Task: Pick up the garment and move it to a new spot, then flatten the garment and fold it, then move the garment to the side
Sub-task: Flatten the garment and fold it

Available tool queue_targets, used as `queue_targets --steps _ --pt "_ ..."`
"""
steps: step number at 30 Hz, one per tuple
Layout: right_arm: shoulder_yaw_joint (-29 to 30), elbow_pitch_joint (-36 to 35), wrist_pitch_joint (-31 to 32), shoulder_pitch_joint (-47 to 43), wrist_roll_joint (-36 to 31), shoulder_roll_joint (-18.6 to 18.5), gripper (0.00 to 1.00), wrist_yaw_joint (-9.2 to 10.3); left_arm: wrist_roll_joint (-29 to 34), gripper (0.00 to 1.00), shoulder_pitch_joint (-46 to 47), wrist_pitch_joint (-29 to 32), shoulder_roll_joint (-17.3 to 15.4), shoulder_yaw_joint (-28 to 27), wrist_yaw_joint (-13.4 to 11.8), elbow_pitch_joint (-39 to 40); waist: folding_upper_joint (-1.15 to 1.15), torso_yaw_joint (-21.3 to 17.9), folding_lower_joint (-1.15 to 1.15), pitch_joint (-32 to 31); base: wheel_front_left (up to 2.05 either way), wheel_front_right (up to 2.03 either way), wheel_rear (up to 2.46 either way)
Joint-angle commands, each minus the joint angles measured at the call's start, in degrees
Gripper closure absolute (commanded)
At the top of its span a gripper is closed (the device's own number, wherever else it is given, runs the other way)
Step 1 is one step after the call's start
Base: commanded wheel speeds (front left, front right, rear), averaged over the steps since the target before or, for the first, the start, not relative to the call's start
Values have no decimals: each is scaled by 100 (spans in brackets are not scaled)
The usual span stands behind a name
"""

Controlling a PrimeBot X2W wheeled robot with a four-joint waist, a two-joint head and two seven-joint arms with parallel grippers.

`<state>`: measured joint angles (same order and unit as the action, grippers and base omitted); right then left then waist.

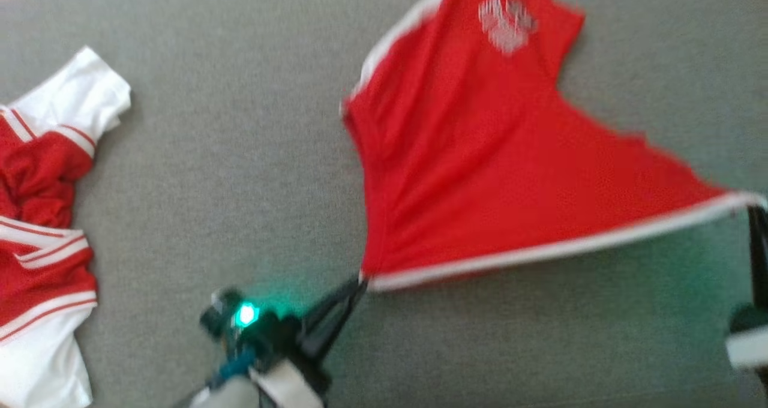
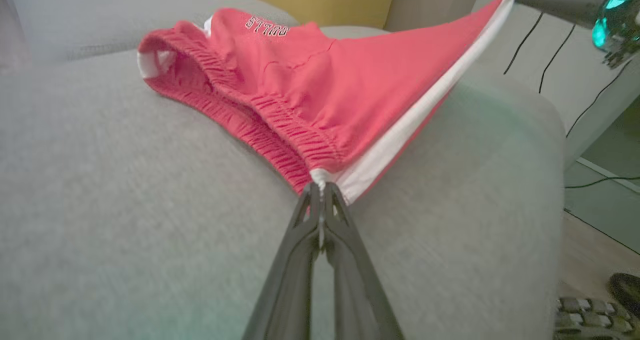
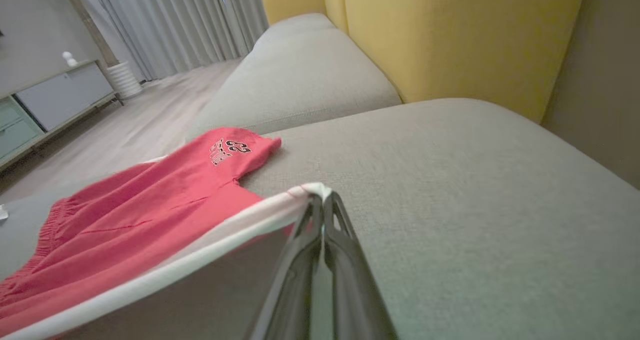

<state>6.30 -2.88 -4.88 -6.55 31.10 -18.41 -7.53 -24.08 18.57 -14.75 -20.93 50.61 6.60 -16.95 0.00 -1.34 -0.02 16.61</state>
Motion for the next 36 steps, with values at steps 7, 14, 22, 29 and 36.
queue_targets --steps 7,14,22,29,36 --pt "843 -1208 287 -1137 247 -254 100 4 -202 100 -644 144 -362 -126 -360 684 0 -13 2 -582 0 0 0" --pt "1252 -1562 611 -866 95 -155 100 4 -745 100 -675 504 -192 -342 -494 1549 0 249 2 -603 0 0 0" --pt "896 -712 1223 673 -271 -415 100 4 -1450 100 137 800 659 -527 -277 1258 0 817 2 -170 0 0 0" --pt "448 234 1798 1859 -321 -1062 100 4 -1678 100 1075 803 1271 -478 -41 361 0 1368 2 319 0 0 0" --pt "-356 1105 2081 3061 -369 -1456 100 4 -1938 100 1783 657 1552 -442 56 -424 0 1583 2 737 0 0 0"
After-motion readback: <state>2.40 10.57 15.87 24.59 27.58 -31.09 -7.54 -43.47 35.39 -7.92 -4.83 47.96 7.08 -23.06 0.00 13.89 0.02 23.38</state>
